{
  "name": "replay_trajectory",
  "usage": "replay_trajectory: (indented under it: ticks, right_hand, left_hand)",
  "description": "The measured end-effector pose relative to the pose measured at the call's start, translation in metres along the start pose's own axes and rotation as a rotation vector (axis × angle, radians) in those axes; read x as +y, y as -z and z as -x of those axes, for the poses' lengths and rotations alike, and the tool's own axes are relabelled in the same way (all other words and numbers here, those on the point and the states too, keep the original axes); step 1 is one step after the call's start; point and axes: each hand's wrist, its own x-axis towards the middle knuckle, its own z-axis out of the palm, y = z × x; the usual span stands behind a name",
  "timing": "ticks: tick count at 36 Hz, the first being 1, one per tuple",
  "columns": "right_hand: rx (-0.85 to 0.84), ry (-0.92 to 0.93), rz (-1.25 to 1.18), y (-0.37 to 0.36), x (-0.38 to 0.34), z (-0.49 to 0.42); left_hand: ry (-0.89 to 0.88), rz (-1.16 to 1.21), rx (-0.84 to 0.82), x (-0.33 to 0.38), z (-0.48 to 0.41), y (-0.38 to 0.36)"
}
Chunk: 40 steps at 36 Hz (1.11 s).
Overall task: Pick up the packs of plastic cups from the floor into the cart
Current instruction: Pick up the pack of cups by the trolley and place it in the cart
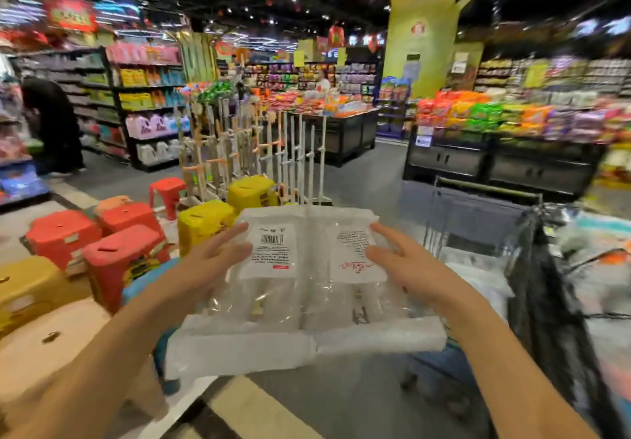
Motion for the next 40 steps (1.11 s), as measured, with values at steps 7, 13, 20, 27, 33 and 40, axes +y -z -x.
replay_trajectory:
  ticks: [7,13,20,27,33,40]
  right_hand:
    - [0.174,-0.176,-0.055,0.059,0.065,-0.027]
    - [0.303,-0.253,-0.038,0.092,0.092,-0.061]
    - [0.44,-0.304,-0.052,0.129,0.095,-0.095]
    - [0.566,-0.353,-0.019,0.172,0.109,-0.125]
    - [0.608,-0.404,-0.012,0.221,0.146,-0.162]
    - [0.575,-0.371,-0.02,0.294,0.192,-0.216]
  left_hand:
    - [-0.004,0.042,-0.19,-0.005,-0.104,-0.092]
    - [-0.007,0.046,-0.354,-0.013,-0.19,-0.147]
    - [-0.044,0.042,-0.536,0.007,-0.278,-0.197]
    - [-0.003,0.055,-0.675,0.024,-0.351,-0.261]
    - [-0.035,0.049,-0.722,0.028,-0.401,-0.323]
    - [-0.047,0.056,-0.728,0.042,-0.451,-0.398]
